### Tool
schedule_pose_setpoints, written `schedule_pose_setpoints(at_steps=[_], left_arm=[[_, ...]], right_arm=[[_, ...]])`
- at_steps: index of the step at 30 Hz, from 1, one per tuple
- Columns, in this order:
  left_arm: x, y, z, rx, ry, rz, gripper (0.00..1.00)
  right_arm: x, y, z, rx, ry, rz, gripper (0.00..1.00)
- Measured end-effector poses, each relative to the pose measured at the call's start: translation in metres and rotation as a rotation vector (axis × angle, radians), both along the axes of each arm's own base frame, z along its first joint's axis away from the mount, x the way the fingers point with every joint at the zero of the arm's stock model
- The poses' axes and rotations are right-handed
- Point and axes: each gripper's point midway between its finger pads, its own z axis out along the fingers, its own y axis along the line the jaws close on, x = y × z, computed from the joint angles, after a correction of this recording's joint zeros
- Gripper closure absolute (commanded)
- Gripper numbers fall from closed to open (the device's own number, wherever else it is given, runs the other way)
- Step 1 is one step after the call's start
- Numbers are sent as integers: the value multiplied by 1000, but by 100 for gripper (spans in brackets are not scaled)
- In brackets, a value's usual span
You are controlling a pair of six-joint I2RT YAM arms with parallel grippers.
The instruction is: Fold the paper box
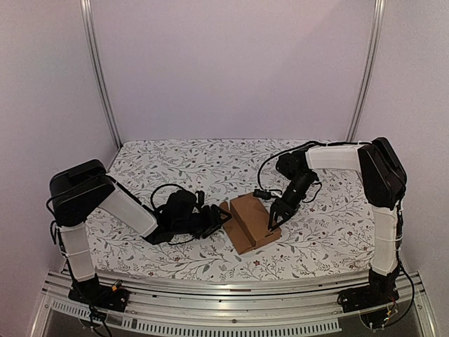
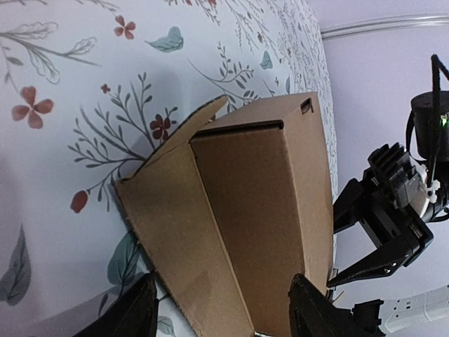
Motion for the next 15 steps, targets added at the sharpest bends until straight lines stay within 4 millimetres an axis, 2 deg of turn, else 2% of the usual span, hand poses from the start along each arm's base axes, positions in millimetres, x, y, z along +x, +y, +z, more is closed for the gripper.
schedule_pose_setpoints(at_steps=[9,15], left_arm=[[-3,-2,2,-28,27,1,44],[1,-7,21,-70,-31,-10,47]], right_arm=[[-1,1,1,8,8,-2,48],[-2,1,0,11,15,-4,48]])
